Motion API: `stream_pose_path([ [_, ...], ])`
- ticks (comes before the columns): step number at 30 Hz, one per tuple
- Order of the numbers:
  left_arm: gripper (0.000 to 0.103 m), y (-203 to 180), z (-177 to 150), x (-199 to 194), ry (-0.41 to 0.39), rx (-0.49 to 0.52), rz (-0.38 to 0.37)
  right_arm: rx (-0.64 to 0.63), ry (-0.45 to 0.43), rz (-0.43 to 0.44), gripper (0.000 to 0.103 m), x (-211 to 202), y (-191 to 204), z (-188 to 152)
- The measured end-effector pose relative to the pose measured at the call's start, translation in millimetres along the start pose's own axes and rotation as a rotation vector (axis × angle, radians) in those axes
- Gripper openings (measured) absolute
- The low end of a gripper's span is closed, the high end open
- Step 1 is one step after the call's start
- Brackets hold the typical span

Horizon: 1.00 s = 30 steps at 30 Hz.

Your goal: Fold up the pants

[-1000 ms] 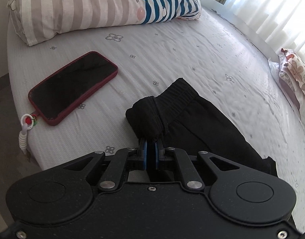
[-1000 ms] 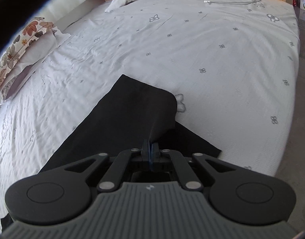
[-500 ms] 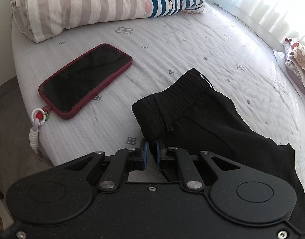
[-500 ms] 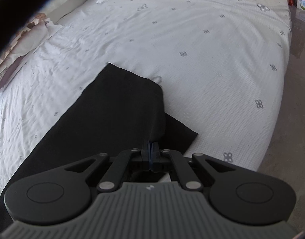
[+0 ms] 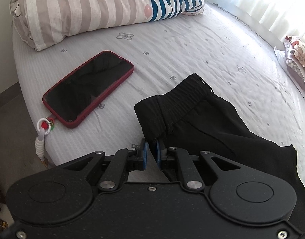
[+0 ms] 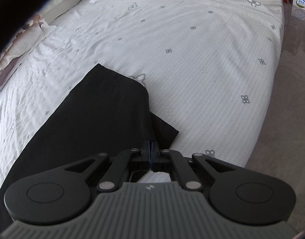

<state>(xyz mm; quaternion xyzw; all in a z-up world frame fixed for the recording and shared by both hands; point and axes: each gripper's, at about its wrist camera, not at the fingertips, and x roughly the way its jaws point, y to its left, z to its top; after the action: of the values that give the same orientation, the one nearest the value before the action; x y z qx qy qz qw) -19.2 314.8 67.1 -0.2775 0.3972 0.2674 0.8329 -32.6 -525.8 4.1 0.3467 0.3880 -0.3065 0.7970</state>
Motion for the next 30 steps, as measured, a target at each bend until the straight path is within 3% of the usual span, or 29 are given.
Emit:
stream_pose_path([
  [5, 0.011, -1, -4, 10, 0.017, 0.029, 0.03, -0.025, -0.001, -0.02, 0.002, -1, 3, -4],
  [7, 0.014, 0, -7, 14, 0.023, 0.039, 0.04, -0.016, -0.001, -0.02, 0.003, -2, 3, -3],
  [8, 0.021, -2, -9, 16, 0.028, 0.054, 0.058, -0.019, -0.007, -0.022, 0.005, -4, 4, -3],
  [9, 0.028, -4, -11, 16, 0.028, 0.081, 0.087, -0.031, -0.015, -0.029, 0.009, -6, 7, -4],
  [10, 0.03, -7, -15, 16, 0.021, 0.114, 0.116, -0.046, -0.03, -0.042, 0.036, -10, 10, -4],
  [12, 0.048, -14, -21, 10, -0.011, 0.185, 0.153, -0.092, -0.078, -0.057, 0.041, -21, 20, -7],
  [14, 0.062, -18, -26, 2, -0.04, 0.218, 0.162, -0.125, -0.116, -0.042, 0.054, -34, 30, -9],
  [15, 0.071, -20, -28, -3, -0.047, 0.215, 0.156, -0.139, -0.13, -0.021, 0.057, -40, 36, -10],
  [17, 0.08, -24, -29, -13, -0.075, 0.196, 0.126, -0.173, -0.159, 0.032, 0.06, -51, 51, -14],
  [23, 0.085, -66, -40, -38, -0.196, 0.237, -0.012, -0.385, -0.202, 0.229, 0.07, -71, 123, -53],
  [25, 0.09, -88, -48, -40, -0.205, 0.282, -0.075, -0.496, -0.224, 0.289, 0.073, -76, 154, -78],
  [30, 0.09, -144, -74, -24, -0.204, 0.424, -0.166, -0.725, -0.246, 0.457, 0.079, -77, 227, -155],
])
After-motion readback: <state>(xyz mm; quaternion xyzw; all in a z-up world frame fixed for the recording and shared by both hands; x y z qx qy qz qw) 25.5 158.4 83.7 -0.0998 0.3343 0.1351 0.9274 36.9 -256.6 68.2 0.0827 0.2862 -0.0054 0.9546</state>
